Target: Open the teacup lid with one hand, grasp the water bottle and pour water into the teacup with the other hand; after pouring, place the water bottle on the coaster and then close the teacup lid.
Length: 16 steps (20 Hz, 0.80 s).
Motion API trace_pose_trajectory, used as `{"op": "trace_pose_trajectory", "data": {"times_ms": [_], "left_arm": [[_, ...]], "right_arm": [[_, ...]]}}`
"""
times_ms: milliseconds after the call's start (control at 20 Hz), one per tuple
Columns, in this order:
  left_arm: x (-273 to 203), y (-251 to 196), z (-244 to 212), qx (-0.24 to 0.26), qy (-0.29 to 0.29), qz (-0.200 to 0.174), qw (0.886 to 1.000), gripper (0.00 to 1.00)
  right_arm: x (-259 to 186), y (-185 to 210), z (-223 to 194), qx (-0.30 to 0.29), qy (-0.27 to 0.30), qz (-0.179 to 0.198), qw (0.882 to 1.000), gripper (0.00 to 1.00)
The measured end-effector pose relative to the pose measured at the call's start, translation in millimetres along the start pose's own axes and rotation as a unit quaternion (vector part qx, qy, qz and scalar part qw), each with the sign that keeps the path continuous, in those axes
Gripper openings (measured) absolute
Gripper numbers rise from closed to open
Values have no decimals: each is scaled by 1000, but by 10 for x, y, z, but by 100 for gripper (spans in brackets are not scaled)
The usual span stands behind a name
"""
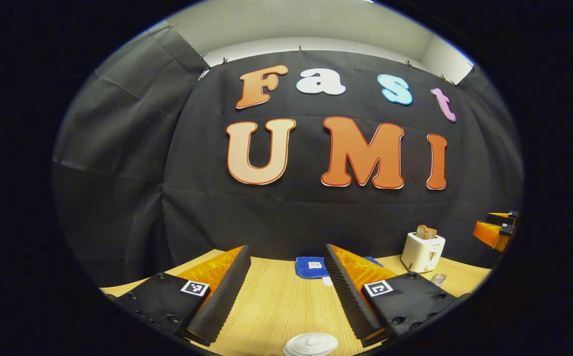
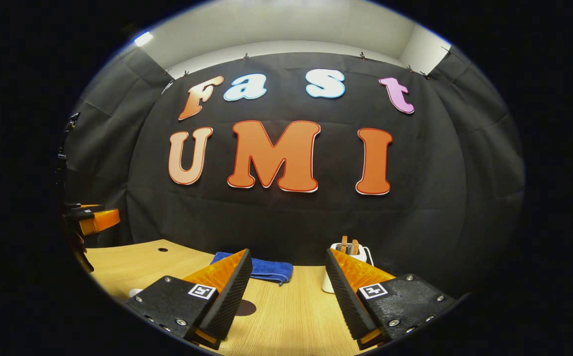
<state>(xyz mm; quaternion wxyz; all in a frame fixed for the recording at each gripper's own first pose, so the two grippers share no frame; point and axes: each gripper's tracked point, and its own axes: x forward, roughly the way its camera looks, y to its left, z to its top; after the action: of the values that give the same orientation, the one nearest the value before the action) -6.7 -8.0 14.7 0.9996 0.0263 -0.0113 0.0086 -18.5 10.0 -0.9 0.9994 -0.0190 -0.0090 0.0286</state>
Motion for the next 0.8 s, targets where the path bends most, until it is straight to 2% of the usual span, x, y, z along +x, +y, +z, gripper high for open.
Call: {"op": "trace_pose_trajectory", "data": {"times_ms": [100,200,350,500,700,800], "left_arm": [[-6,28,2,7,-8,7,1000,98],[3,70,-80,10,-2,12,1000,99],[-10,26,-206,7,12,-2,1000,98],[-56,129,-395,26,36,8,999,98],[-146,0,-677,33,57,-13,998,98],[-191,-77,-915,52,75,-24,996,98]], "right_arm": [[14,5,-78,-6,8,-5,1000,90],[-4,89,-120,-3,12,7,1000,89],[-43,135,-144,-1,13,19,1000,89],[-98,191,-178,-11,8,32,999,89],[-165,274,-338,-17,10,40,999,89],[-198,388,-509,-12,23,55,998,89]]}}
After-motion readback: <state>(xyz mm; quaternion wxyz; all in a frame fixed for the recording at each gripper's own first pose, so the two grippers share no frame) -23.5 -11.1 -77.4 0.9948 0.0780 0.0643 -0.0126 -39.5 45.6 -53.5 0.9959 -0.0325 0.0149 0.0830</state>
